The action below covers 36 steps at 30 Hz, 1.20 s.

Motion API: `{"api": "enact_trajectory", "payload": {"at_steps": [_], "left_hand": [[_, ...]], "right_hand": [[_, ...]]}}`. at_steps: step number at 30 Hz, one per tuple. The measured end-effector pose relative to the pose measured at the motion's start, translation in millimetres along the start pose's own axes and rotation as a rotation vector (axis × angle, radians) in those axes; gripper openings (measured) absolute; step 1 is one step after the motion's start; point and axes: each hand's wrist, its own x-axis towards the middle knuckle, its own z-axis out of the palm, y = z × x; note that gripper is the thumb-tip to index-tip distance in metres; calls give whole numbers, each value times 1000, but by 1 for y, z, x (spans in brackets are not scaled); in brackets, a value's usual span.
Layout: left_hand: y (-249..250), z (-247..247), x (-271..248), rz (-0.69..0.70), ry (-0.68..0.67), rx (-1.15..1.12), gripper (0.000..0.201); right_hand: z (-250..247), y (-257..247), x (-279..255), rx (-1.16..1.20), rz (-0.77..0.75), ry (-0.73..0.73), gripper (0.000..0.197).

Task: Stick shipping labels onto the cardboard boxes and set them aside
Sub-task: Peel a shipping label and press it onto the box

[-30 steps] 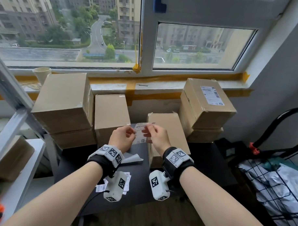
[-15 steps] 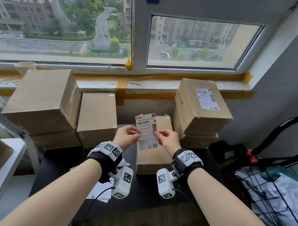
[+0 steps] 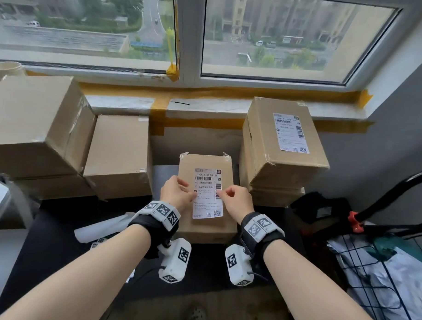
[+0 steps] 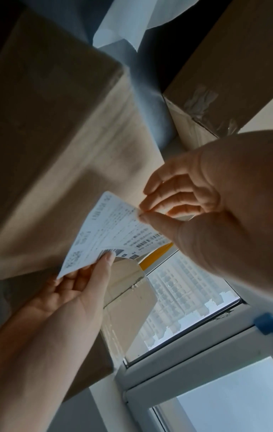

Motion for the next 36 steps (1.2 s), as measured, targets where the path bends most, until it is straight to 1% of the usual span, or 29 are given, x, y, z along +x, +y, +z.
{"api": "enact_trajectory", "payload": {"at_steps": [2,5,8,13,21,23,25,26,27,28,29,30,31,33,34,36], "left_hand": [[2,2,-1,3,63,77,31],[3,5,-2,11,109,138,32],[1,9,-1,3,124,188,30],[-1,13,-1,-9,145,196,26],[-3,15,0,39,149,237,25],[-4,14,0,53,145,240,27],[-6,8,2,67,139,250,34],[-8,3,2,80,132,269,38],[-10,-2,3,96,119,296,43],[-13,-7,4,113,98,326,48],[-17,-12,5,132,69,354,54],[-21,-16,5,151,33,375,59],[-25,-19,5,168,-4,384,63],[-31,-23,2,179,-78,376,70],[-33,-24,0,172,-113,371,74],[-35,-23,-3,166,-171,381,85]], "right_hand": [[2,2,2,-47,-17,-6,24],[4,2,4,-124,-36,-15,23],[5,1,5,-206,-47,-20,23],[8,-1,4,-312,-62,-11,24],[9,-6,6,-427,-68,-27,20],[6,-6,6,-462,-66,-35,23],[2,-5,6,-507,-72,-16,31],[1,-3,5,-532,-105,15,33],[-1,-2,5,-555,-170,55,33],[-1,-2,4,-571,-258,85,31],[1,-3,3,-589,-347,77,32],[4,-4,3,-612,-414,19,36],[9,-6,3,-636,-451,-73,44],[20,-12,5,-701,-450,-265,57],[27,-15,6,-722,-435,-329,59],[37,-21,5,-725,-426,-395,59]]}}
